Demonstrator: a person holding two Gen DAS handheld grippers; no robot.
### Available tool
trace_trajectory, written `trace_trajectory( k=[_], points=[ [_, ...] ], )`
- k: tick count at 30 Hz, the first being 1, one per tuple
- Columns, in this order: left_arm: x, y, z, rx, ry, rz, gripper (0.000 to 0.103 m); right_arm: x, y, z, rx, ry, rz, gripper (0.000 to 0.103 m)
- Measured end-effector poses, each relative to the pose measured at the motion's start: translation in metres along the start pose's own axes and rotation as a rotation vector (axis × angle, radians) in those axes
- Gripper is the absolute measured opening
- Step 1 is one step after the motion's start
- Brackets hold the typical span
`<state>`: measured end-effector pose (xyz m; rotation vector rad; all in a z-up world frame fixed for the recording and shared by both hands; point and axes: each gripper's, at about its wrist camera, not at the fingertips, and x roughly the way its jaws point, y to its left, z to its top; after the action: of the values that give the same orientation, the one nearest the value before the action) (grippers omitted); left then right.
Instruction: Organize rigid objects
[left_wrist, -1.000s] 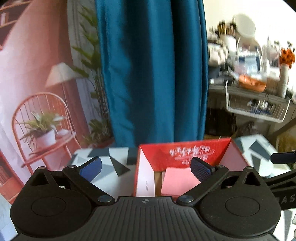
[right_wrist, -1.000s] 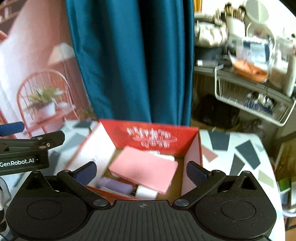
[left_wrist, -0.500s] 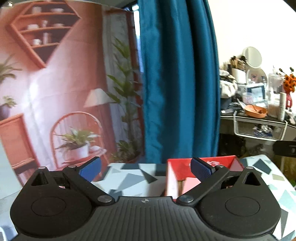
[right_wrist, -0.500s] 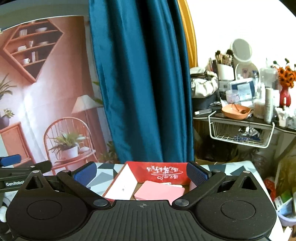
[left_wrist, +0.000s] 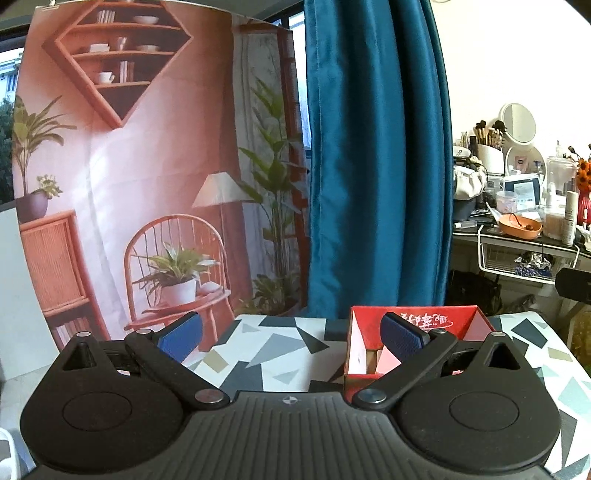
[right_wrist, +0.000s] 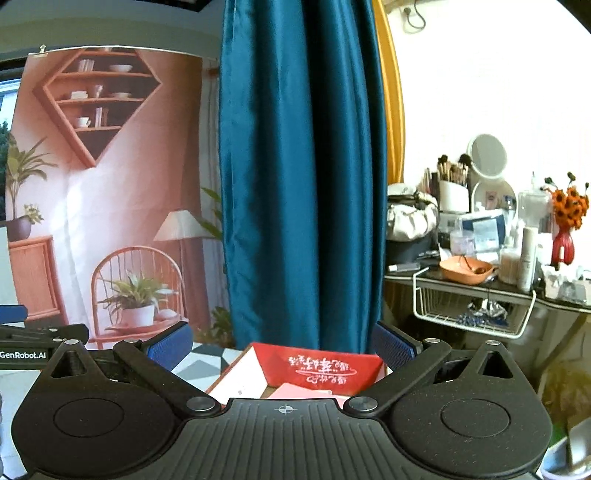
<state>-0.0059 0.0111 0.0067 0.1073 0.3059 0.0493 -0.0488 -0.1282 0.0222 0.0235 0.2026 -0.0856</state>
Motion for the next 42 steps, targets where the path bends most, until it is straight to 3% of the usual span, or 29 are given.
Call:
trace_trajectory(
  k=[11, 42],
  points=[
    [0.000, -0.003, -0.005, -0.003, 0.025, -0.026, 0.103, 0.011, 0.007, -0.015, -0.008, 0.058, 0.003, 0.103],
    [0.002, -0.004, -0.009, -0.009, 0.044, -0.033, 0.103, 0.014, 0.003, -0.016, 0.017, 0.079, -0.010, 0.103]
  ],
)
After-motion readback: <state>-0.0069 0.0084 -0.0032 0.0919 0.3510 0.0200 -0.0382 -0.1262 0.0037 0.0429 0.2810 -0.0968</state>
